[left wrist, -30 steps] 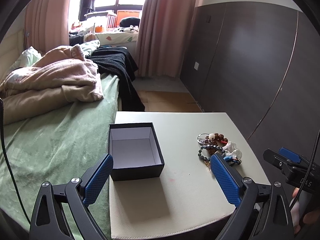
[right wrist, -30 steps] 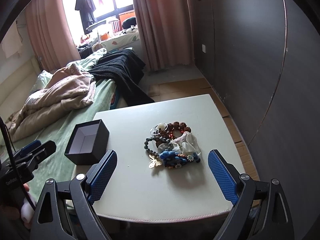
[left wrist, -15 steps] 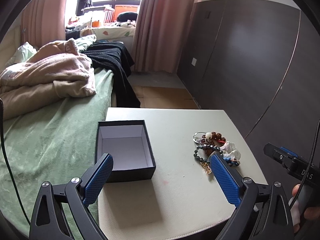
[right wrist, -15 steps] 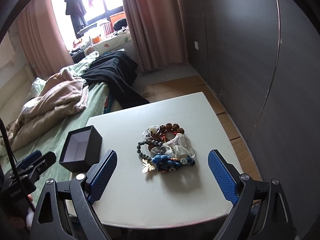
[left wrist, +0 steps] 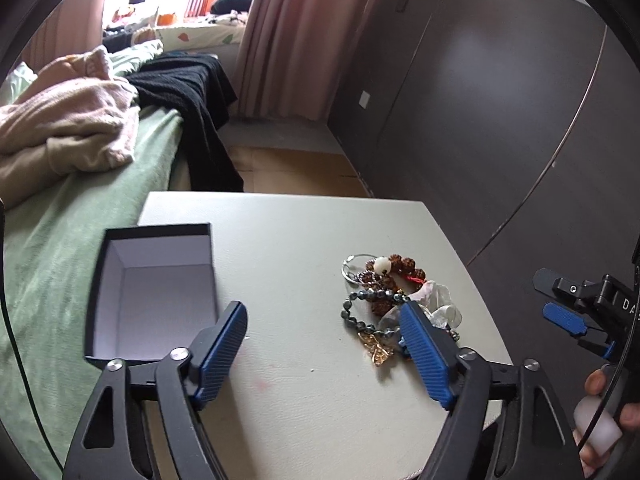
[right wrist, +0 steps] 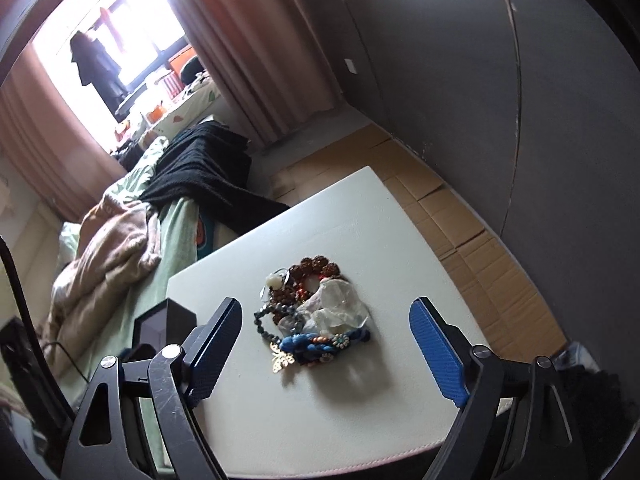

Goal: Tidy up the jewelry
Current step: 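Grasp the grey bead bracelet with the left gripper while the right gripper grasps the white plastic bag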

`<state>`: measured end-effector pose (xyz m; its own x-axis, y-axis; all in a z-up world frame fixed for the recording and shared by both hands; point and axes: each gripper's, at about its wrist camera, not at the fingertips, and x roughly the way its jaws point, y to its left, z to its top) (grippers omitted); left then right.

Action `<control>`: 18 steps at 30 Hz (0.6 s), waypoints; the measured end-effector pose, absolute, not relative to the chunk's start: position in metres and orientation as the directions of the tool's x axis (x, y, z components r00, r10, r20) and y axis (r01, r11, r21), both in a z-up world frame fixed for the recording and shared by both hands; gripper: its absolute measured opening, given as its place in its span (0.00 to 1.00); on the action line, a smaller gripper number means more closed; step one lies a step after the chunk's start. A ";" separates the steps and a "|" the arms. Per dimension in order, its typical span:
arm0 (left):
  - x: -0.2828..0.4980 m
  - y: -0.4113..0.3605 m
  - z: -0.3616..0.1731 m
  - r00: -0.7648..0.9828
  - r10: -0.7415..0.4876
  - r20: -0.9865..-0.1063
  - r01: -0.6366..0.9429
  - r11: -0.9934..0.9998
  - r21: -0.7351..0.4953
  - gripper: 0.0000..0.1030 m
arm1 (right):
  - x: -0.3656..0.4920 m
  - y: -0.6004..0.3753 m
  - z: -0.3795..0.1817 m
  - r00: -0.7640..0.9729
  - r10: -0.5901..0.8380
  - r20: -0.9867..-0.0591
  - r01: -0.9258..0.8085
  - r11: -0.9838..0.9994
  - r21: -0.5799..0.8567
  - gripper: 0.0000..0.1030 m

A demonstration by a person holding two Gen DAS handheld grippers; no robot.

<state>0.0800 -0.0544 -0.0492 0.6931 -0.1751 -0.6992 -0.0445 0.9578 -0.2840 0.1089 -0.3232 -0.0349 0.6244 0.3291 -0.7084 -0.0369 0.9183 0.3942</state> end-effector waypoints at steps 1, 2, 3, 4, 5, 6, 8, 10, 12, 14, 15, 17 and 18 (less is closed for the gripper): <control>0.083 -0.057 -0.051 0.689 -0.180 -0.702 -0.039 0.958 -0.285 0.73 | 0.112 -0.325 -0.038 0.615 0.331 -0.715 -0.024 0.915 0.403 0.81; 0.086 -0.060 -0.054 0.688 -0.180 -0.703 -0.035 0.959 -0.280 0.73 | 0.115 -0.327 -0.041 0.604 0.339 -0.721 -0.013 0.909 0.417 0.80; 0.088 -0.062 -0.055 0.687 -0.178 -0.705 -0.030 0.962 -0.273 0.73 | 0.119 -0.330 -0.046 0.588 0.352 -0.728 0.000 0.901 0.435 0.78; 0.092 -0.065 -0.057 0.684 -0.176 -0.708 -0.024 0.965 -0.263 0.73 | 0.123 -0.332 -0.051 0.570 0.366 -0.735 0.014 0.890 0.455 0.76; 0.095 -0.068 -0.060 0.680 -0.173 -0.712 -0.019 0.967 -0.253 0.72 | 0.127 -0.333 -0.057 0.550 0.384 -0.741 0.031 0.878 0.478 0.75; 0.098 -0.070 -0.063 0.675 -0.171 -0.718 -0.016 0.969 -0.246 0.72 | 0.130 -0.334 -0.061 0.534 0.399 -0.746 0.044 0.868 0.495 0.73; 0.106 -0.074 -0.071 0.657 -0.170 -0.734 -0.012 0.972 -0.237 0.70 | 0.137 -0.333 -0.072 0.496 0.422 -0.759 0.065 0.854 0.517 0.68; 0.115 -0.078 -0.080 0.637 -0.175 -0.751 -0.010 0.972 -0.236 0.63 | 0.142 -0.331 -0.082 0.469 0.437 -0.768 0.081 0.845 0.529 0.61; 0.123 -0.081 -0.088 0.618 -0.179 -0.766 -0.010 0.972 -0.235 0.61 | 0.149 -0.327 -0.088 0.448 0.442 -0.777 0.090 0.842 0.531 0.58; 0.131 -0.083 -0.094 0.604 -0.178 -0.777 -0.010 0.973 -0.231 0.59 | 0.156 -0.322 -0.095 0.429 0.440 -0.789 0.097 0.846 0.525 0.58; 0.134 -0.084 -0.097 0.597 -0.178 -0.782 -0.009 0.974 -0.228 0.58 | 0.159 -0.320 -0.098 0.423 0.441 -0.791 0.097 0.846 0.524 0.58; 0.141 -0.086 -0.103 0.585 -0.178 -0.791 -0.008 0.974 -0.225 0.55 | 0.166 -0.313 -0.103 0.404 0.445 -0.799 0.085 0.852 0.517 0.58; 0.144 -0.087 -0.106 0.579 -0.181 -0.795 -0.008 0.974 -0.227 0.54 | 0.169 -0.308 -0.105 0.391 0.450 -0.803 0.075 0.854 0.515 0.58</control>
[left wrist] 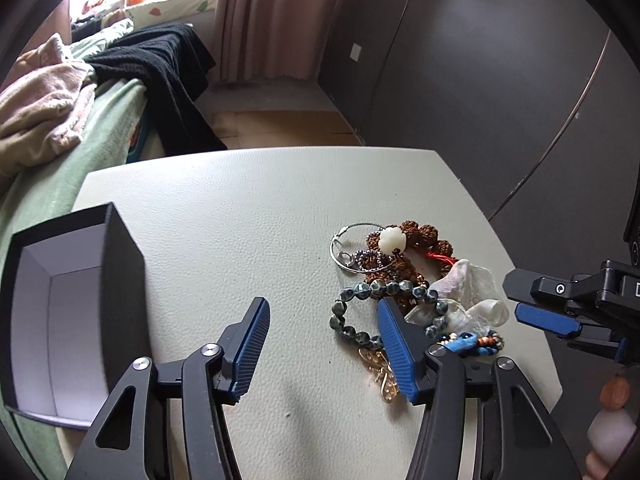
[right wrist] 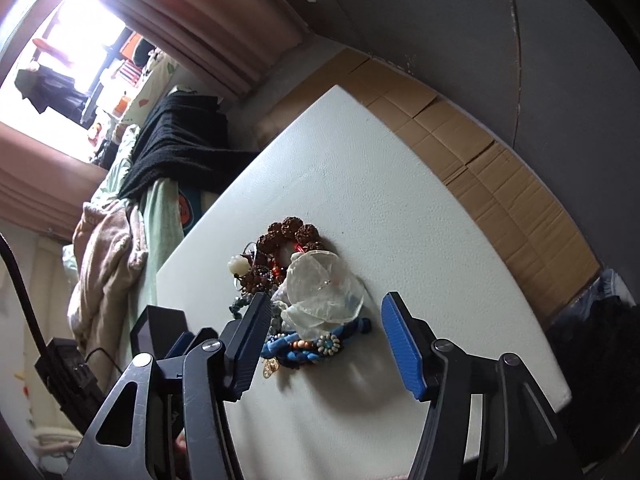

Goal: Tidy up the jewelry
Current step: 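Grasp the grey bead bracelet with the left gripper while the right gripper grasps the white plastic bag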

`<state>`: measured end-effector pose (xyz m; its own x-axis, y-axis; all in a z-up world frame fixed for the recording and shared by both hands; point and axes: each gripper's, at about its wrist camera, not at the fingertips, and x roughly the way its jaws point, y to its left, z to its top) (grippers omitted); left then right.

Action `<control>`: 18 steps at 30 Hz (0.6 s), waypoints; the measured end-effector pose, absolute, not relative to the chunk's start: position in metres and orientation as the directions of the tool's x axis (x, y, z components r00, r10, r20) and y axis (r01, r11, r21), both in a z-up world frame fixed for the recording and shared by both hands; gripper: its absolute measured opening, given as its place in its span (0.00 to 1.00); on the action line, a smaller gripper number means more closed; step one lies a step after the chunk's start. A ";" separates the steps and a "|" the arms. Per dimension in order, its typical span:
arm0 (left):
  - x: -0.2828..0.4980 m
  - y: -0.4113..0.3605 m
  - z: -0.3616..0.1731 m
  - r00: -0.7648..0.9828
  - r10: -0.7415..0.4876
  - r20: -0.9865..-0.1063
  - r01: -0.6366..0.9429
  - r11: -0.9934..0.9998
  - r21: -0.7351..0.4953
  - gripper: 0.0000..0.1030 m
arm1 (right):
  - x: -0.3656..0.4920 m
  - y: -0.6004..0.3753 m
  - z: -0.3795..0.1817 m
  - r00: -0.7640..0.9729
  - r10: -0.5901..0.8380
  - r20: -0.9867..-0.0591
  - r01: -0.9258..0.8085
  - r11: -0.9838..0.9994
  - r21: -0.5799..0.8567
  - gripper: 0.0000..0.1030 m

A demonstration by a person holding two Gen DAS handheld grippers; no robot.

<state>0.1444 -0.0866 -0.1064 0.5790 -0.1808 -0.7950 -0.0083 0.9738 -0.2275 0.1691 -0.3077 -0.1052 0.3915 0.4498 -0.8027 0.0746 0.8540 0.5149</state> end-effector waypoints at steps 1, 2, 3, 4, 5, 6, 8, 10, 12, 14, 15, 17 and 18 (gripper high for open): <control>0.147 -0.087 -0.110 0.573 -0.182 -0.799 -0.010 0.973 -0.229 0.53 | 0.172 -0.304 -0.108 0.381 0.458 -0.803 0.066 0.853 0.518 0.58; 0.149 -0.088 -0.113 0.565 -0.185 -0.804 -0.011 0.973 -0.232 0.53 | 0.175 -0.303 -0.110 0.373 0.462 -0.805 0.064 0.852 0.519 0.58; 0.152 -0.090 -0.116 0.559 -0.185 -0.808 -0.010 0.973 -0.230 0.53 | 0.177 -0.299 -0.112 0.363 0.460 -0.810 0.063 0.855 0.515 0.58; 0.154 -0.092 -0.119 0.553 -0.183 -0.813 -0.008 0.974 -0.226 0.53 | 0.178 -0.297 -0.114 0.358 0.457 -0.814 0.062 0.859 0.509 0.58; 0.155 -0.093 -0.122 0.547 -0.183 -0.817 -0.005 0.975 -0.222 0.52 | 0.179 -0.294 -0.116 0.353 0.453 -0.819 0.061 0.862 0.503 0.58; 0.156 -0.095 -0.124 0.547 -0.176 -0.818 -0.004 0.977 -0.214 0.50 | 0.181 -0.293 -0.117 0.350 0.450 -0.821 0.062 0.864 0.500 0.58; 0.155 -0.097 -0.124 0.558 -0.167 -0.813 0.001 0.980 -0.200 0.40 | 0.183 -0.289 -0.121 0.344 0.442 -0.828 0.064 0.869 0.490 0.58; 0.155 -0.096 -0.125 0.556 -0.172 -0.813 0.003 0.979 -0.205 0.10 | 0.185 -0.287 -0.125 0.344 0.425 -0.837 0.072 0.877 0.475 0.52; 0.151 -0.093 -0.124 0.552 -0.200 -0.809 0.004 0.972 -0.237 0.09 | 0.187 -0.287 -0.130 0.337 0.417 -0.844 0.080 0.881 0.467 0.24; 0.148 -0.091 -0.119 0.570 -0.193 -0.799 0.004 0.973 -0.232 0.09 | 0.188 -0.290 -0.133 0.333 0.424 -0.842 0.088 0.875 0.475 0.07; 0.145 -0.090 -0.115 0.580 -0.194 -0.791 0.007 0.973 -0.233 0.09 | 0.188 -0.292 -0.133 0.341 0.430 -0.836 0.088 0.871 0.483 0.07; 0.139 -0.087 -0.106 0.598 -0.205 -0.775 0.013 0.969 -0.246 0.09 | 0.186 -0.294 -0.128 0.366 0.433 -0.823 0.077 0.868 0.491 0.05; 0.136 -0.085 -0.102 0.607 -0.208 -0.767 0.013 0.968 -0.252 0.09 | 0.185 -0.295 -0.124 0.381 0.436 -0.816 0.067 0.867 0.494 0.04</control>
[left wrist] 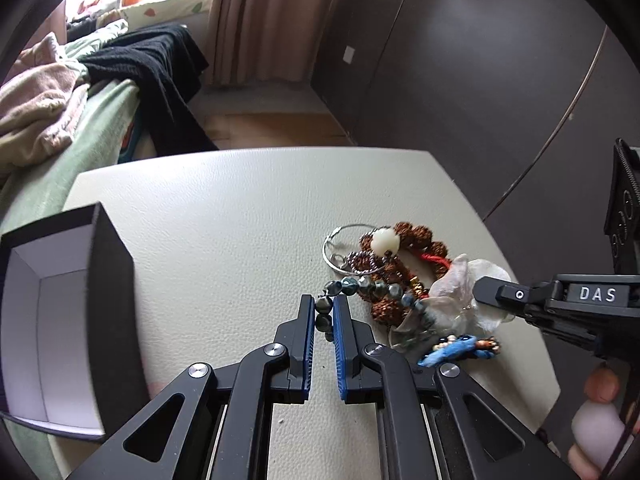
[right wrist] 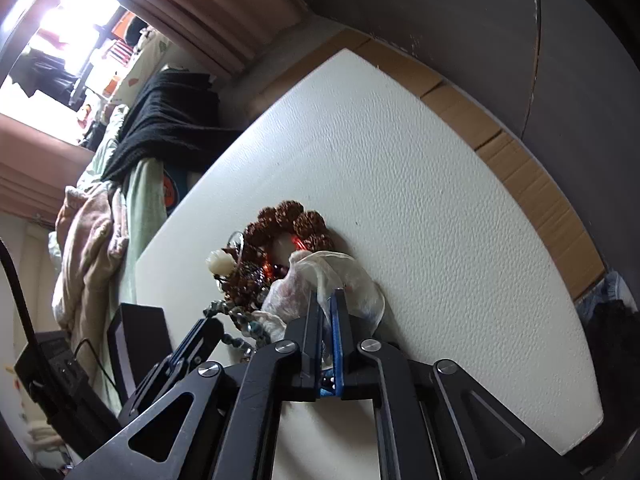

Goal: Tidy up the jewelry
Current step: 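Grasp the grey bead bracelet with the left gripper while the right gripper grasps the white plastic bag, then carry the grey bracelet into the black box and open the left gripper while the right moves the bag away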

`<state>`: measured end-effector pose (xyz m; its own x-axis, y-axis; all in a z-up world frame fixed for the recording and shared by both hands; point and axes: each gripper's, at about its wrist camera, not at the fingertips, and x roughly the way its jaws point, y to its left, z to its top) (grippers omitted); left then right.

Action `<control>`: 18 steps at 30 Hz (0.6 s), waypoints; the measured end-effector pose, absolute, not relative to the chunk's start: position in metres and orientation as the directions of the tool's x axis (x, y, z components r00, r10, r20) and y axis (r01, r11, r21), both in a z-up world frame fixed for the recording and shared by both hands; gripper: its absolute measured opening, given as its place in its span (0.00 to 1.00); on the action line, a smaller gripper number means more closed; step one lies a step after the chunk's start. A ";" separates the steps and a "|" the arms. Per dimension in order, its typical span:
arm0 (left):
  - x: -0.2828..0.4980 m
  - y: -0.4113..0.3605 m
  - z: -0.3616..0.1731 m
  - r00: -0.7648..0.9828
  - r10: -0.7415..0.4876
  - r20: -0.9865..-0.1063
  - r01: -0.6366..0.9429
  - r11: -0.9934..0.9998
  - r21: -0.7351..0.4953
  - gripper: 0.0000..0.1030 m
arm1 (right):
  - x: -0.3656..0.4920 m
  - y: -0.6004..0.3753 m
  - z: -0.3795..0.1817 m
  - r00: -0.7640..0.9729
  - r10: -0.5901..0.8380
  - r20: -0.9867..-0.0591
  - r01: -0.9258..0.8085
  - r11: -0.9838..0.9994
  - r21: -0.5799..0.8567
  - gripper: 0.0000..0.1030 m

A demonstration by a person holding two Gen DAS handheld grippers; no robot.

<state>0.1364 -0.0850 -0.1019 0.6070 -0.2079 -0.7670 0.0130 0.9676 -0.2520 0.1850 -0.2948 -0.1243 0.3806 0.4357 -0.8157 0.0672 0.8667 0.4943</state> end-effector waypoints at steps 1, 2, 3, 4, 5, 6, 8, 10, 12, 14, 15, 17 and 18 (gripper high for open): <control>0.133 -0.083 -0.097 0.616 -0.208 -0.760 0.011 0.967 -0.255 0.09 | 0.184 -0.295 -0.121 0.392 0.442 -0.807 0.058 0.863 0.501 0.04; 0.131 -0.081 -0.093 0.623 -0.209 -0.754 0.008 0.965 -0.261 0.09 | 0.183 -0.295 -0.117 0.404 0.452 -0.795 0.049 0.857 0.513 0.04; 0.127 -0.078 -0.088 0.633 -0.215 -0.744 0.007 0.962 -0.273 0.09 | 0.182 -0.296 -0.113 0.416 0.462 -0.783 0.039 0.851 0.523 0.04; 0.122 -0.076 -0.084 0.643 -0.221 -0.734 0.006 0.959 -0.283 0.09 | 0.179 -0.296 -0.109 0.427 0.472 -0.771 0.026 0.846 0.532 0.04; 0.119 -0.074 -0.079 0.652 -0.222 -0.725 0.006 0.958 -0.288 0.09 | 0.178 -0.296 -0.105 0.437 0.483 -0.759 0.013 0.840 0.542 0.04; 0.116 -0.073 -0.075 0.661 -0.221 -0.717 0.007 0.957 -0.290 0.09 | 0.176 -0.297 -0.102 0.448 0.493 -0.746 0.000 0.835 0.551 0.04; 0.107 -0.071 -0.065 0.681 -0.221 -0.698 0.010 0.956 -0.293 0.09 | 0.172 -0.295 -0.096 0.471 0.509 -0.720 -0.024 0.824 0.566 0.04; 0.100 -0.069 -0.058 0.699 -0.221 -0.680 0.012 0.955 -0.297 0.08 | 0.169 -0.295 -0.091 0.484 0.536 -0.691 -0.049 0.806 0.590 0.04; 0.094 -0.064 -0.049 0.718 -0.224 -0.659 0.014 0.951 -0.308 0.08 | 0.165 -0.293 -0.086 0.496 0.554 -0.669 -0.076 0.795 0.601 0.04; 0.088 -0.058 -0.043 0.733 -0.224 -0.643 0.012 0.949 -0.316 0.08 | 0.161 -0.289 -0.080 0.507 0.562 -0.654 -0.104 0.792 0.601 0.04; 0.085 -0.054 -0.040 0.739 -0.229 -0.634 0.013 0.945 -0.326 0.08 | 0.159 -0.287 -0.077 0.512 0.565 -0.648 -0.118 0.793 0.598 0.04; 0.081 -0.046 -0.033 0.753 -0.230 -0.617 0.009 0.940 -0.341 0.08 | 0.157 -0.283 -0.070 0.518 0.568 -0.639 -0.141 0.794 0.591 0.04; 0.079 -0.042 -0.030 0.760 -0.228 -0.608 0.004 0.938 -0.346 0.08 | 0.156 -0.280 -0.066 0.520 0.573 -0.633 -0.153 0.792 0.592 0.04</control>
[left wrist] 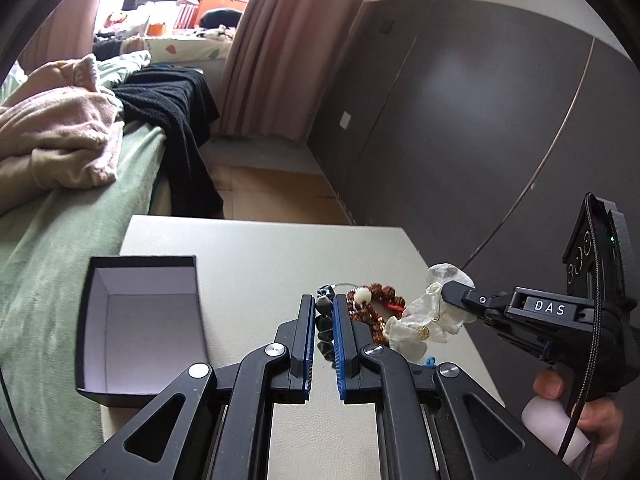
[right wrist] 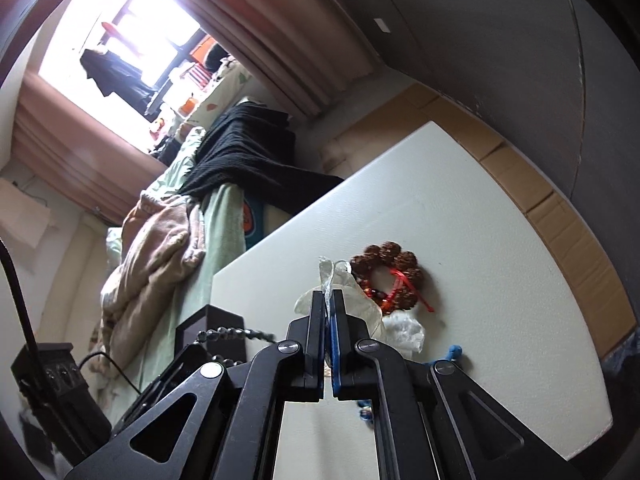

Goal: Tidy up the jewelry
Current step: 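Carry the grey bracelet into the black box and open the left gripper while the right moves the bag away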

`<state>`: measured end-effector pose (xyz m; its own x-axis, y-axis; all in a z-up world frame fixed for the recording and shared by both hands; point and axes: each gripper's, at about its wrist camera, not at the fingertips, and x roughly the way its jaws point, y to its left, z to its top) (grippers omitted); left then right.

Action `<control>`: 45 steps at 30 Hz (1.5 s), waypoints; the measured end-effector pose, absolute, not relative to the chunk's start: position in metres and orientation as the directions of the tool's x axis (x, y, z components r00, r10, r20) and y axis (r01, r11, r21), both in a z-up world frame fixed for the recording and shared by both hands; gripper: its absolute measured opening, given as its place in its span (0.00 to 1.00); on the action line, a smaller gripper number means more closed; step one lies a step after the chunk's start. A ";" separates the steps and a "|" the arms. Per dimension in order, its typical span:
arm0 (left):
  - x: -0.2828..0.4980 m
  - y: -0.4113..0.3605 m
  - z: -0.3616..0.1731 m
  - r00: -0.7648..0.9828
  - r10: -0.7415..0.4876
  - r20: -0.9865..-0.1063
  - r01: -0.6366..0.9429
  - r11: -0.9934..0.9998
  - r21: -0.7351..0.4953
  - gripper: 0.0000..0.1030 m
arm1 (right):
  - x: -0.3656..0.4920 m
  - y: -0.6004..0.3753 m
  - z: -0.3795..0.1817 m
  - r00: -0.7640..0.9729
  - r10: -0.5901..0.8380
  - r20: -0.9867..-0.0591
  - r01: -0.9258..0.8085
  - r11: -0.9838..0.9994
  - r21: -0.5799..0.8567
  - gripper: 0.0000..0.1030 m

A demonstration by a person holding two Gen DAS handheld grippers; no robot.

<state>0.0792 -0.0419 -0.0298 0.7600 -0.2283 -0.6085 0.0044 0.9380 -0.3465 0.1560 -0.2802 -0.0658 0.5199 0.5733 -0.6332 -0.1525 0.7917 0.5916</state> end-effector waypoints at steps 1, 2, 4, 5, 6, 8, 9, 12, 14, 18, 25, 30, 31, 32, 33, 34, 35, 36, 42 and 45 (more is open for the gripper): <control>0.078 -0.038 -0.027 0.766 -0.226 -0.602 0.000 0.936 -0.352 0.08 | 0.155 -0.278 -0.062 0.522 0.579 -0.626 -0.162 0.789 0.593 0.04; 0.076 -0.032 -0.023 0.774 -0.223 -0.592 -0.008 0.932 -0.361 0.08 | 0.153 -0.273 -0.058 0.526 0.583 -0.620 -0.175 0.787 0.592 0.04; 0.072 -0.022 -0.019 0.786 -0.214 -0.580 -0.023 0.928 -0.373 0.08 | 0.151 -0.261 -0.048 0.527 0.593 -0.608 -0.203 0.783 0.588 0.04; 0.070 -0.015 -0.016 0.792 -0.206 -0.574 -0.035 0.924 -0.380 0.08 | 0.149 -0.256 -0.044 0.526 0.600 -0.603 -0.216 0.780 0.587 0.04; 0.068 -0.008 -0.014 0.798 -0.199 -0.568 -0.046 0.921 -0.388 0.08 | 0.148 -0.249 -0.041 0.522 0.608 -0.599 -0.230 0.776 0.587 0.04; 0.063 0.005 -0.009 0.811 -0.193 -0.552 -0.061 0.911 -0.408 0.08 | 0.145 -0.232 -0.034 0.508 0.626 -0.592 -0.263 0.767 0.585 0.04; 0.060 0.013 -0.007 0.819 -0.184 -0.544 -0.072 0.907 -0.415 0.08 | 0.144 -0.222 -0.030 0.502 0.632 -0.591 -0.280 0.765 0.580 0.04; 0.053 0.032 -0.002 0.836 -0.139 -0.530 -0.113 0.903 -0.415 0.08 | 0.141 -0.193 -0.020 0.488 0.657 -0.575 -0.328 0.748 0.576 0.04; 0.050 0.044 -0.003 0.839 -0.111 -0.533 -0.142 0.901 -0.411 0.08 | 0.139 -0.178 -0.017 0.475 0.683 -0.555 -0.354 0.726 0.590 0.04; 0.046 0.062 -0.007 0.830 -0.061 -0.554 -0.202 0.894 -0.401 0.08 | 0.138 -0.150 -0.022 0.439 0.734 -0.519 -0.408 0.677 0.612 0.04; 0.042 0.080 -0.008 0.832 -0.047 -0.553 -0.231 0.877 -0.421 0.08 | 0.138 -0.111 -0.039 0.298 0.810 -0.505 -0.448 0.586 0.675 0.08; 0.042 0.077 -0.009 0.827 -0.061 -0.559 -0.220 0.879 -0.422 0.08 | 0.133 -0.108 -0.056 0.270 0.758 -0.593 -0.430 0.646 0.630 0.63; 0.042 0.075 -0.009 0.827 -0.070 -0.558 -0.212 0.879 -0.426 0.08 | 0.133 -0.113 -0.056 0.275 0.754 -0.596 -0.431 0.651 0.625 0.63; 0.042 0.073 -0.009 0.827 -0.081 -0.556 -0.203 0.879 -0.430 0.08 | 0.132 -0.120 -0.055 0.280 0.749 -0.600 -0.427 0.657 0.621 0.63; 0.042 0.070 -0.009 0.828 -0.095 -0.553 -0.190 0.880 -0.436 0.08 | 0.132 -0.128 -0.054 0.292 0.744 -0.601 -0.420 0.664 0.618 0.63; 0.043 0.067 -0.009 0.829 -0.106 -0.548 -0.177 0.881 -0.439 0.08 | 0.132 -0.137 -0.053 0.310 0.734 -0.604 -0.412 0.676 0.611 0.63; 0.043 0.064 -0.008 0.834 -0.114 -0.540 -0.163 0.884 -0.438 0.08 | 0.131 -0.144 -0.052 0.327 0.722 -0.610 -0.403 0.690 0.600 0.63; 0.044 0.060 -0.007 0.834 -0.118 -0.539 -0.152 0.890 -0.430 0.09 | 0.131 -0.152 -0.051 0.344 0.706 -0.619 -0.393 0.707 0.588 0.63; 0.050 0.045 -0.014 0.800 -0.051 -0.598 -0.208 0.910 -0.357 0.69 | 0.126 -0.198 -0.045 0.403 0.648 -0.646 -0.328 0.761 0.559 0.63; 0.046 0.042 -0.011 0.812 -0.062 -0.580 -0.193 0.910 -0.368 0.74 | 0.126 -0.224 -0.033 0.447 0.627 -0.638 -0.303 0.777 0.552 0.63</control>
